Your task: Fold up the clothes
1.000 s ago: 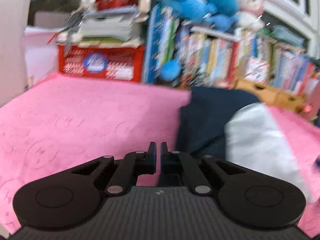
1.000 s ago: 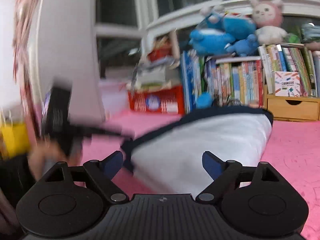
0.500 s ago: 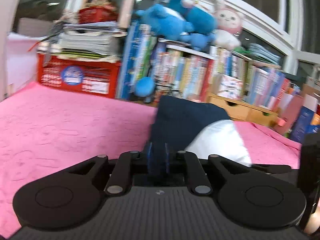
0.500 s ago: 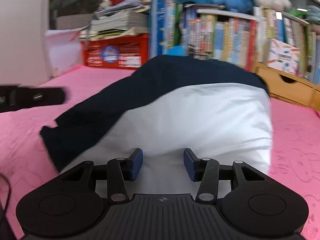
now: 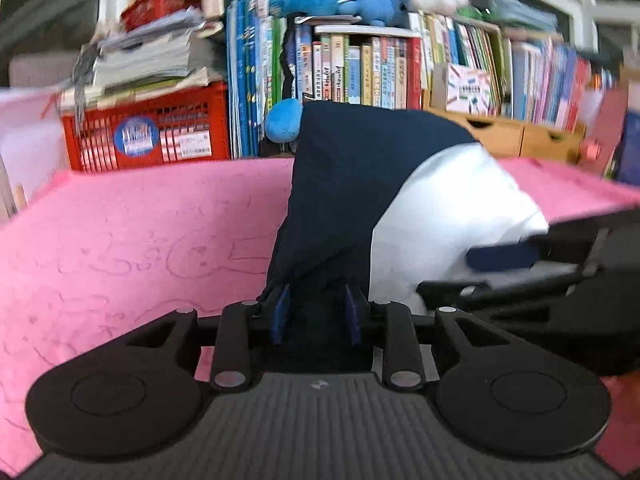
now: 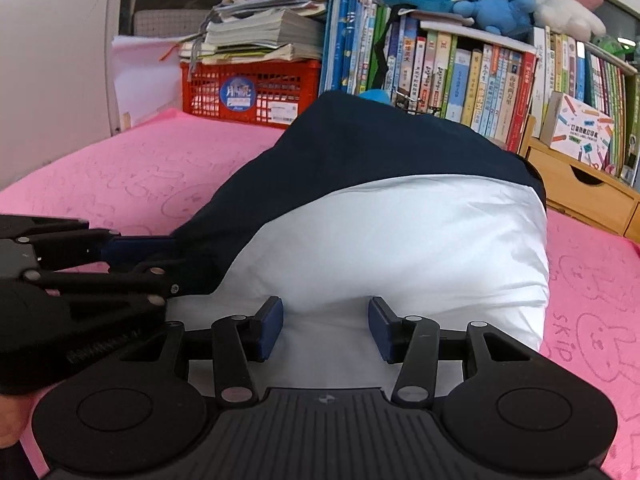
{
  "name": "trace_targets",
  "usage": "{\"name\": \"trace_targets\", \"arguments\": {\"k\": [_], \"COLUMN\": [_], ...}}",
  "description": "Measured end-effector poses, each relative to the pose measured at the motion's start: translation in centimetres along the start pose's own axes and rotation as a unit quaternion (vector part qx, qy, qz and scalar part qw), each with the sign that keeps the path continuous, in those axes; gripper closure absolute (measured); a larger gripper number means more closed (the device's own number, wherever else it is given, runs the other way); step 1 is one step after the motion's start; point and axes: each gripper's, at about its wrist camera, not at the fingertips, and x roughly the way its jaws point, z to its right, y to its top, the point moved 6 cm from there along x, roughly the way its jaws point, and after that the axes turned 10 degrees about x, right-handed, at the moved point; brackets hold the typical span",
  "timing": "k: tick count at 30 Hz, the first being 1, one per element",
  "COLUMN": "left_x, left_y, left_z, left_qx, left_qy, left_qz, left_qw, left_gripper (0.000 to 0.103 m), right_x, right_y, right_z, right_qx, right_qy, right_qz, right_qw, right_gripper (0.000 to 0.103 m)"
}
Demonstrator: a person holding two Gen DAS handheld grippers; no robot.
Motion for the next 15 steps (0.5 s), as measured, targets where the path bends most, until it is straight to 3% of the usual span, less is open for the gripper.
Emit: {"name": "trace_targets", "arguments": {"k": [3,5,10,15], "left_x": [0.2,0.2,0.2,0.1], "left_y": [-0.1,-0.2,-0.2,-0.3], "left_z": [0.0,0.1,0.3,0.1], "left_qx": [0.007,0.010,0.018,0.014], "left_qy": [-0.003,-0.004,-0.004,-0.014], "left_qz": [-0.004,-0.005,-0.005,-0.007], "left_qw": [1.0000,0.9999,0.9998,0.9998], "left_gripper": [0.074,0.074,0.073,0.073], "right_x": [-0.4,-0.8,-2.0,2.0], "right_y": [0.1,0.5,2.9,6.3], "right_z": [0.2,0.6,1.3,0.1], "right_qx": [-0.005,-0.001,0.006,-0.030], "right_qy": [0.004,0.004,0.000,0.000], "right_qz": [-0.014,-0.023,-0.019,-0.057], "right_qw": [1.000,1.000,1.000,0.998], "right_gripper": [0.049,0.039,0.039,0.039]}}
